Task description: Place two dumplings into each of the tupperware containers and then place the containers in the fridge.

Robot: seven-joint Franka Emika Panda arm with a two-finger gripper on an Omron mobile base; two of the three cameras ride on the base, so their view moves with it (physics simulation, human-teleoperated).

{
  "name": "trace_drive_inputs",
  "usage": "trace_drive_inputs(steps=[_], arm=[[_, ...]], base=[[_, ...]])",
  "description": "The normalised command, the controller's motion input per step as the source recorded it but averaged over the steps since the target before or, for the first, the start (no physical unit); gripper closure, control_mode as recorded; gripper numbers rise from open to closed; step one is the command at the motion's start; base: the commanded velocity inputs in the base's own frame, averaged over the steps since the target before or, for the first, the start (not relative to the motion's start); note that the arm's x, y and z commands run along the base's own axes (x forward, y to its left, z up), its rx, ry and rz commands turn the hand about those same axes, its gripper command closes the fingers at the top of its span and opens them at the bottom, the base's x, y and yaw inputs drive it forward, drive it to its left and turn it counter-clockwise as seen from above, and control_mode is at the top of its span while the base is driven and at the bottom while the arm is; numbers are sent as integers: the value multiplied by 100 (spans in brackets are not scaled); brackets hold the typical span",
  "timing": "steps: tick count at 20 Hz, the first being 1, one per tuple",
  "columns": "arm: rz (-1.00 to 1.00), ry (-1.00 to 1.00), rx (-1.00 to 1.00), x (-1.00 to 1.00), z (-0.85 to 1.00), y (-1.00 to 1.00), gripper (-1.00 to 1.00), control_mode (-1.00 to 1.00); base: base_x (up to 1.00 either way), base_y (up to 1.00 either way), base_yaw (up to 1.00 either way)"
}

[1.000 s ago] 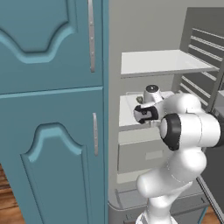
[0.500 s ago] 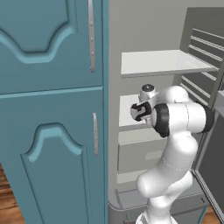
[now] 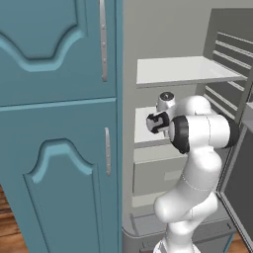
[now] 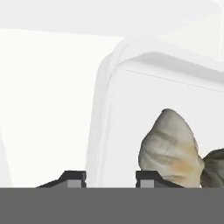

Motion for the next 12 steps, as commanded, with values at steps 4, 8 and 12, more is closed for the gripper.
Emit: trace_drive_inputs(steps=[4, 8, 12], arm=[[0, -19, 0, -24, 0, 0, -100, -100], [-2, -23, 0, -61, 14, -3, -100, -100], [-6, -5, 0, -56, 66, -4, -100, -100]], base=[[0, 0, 0], [0, 0, 0], [0, 0, 0]])
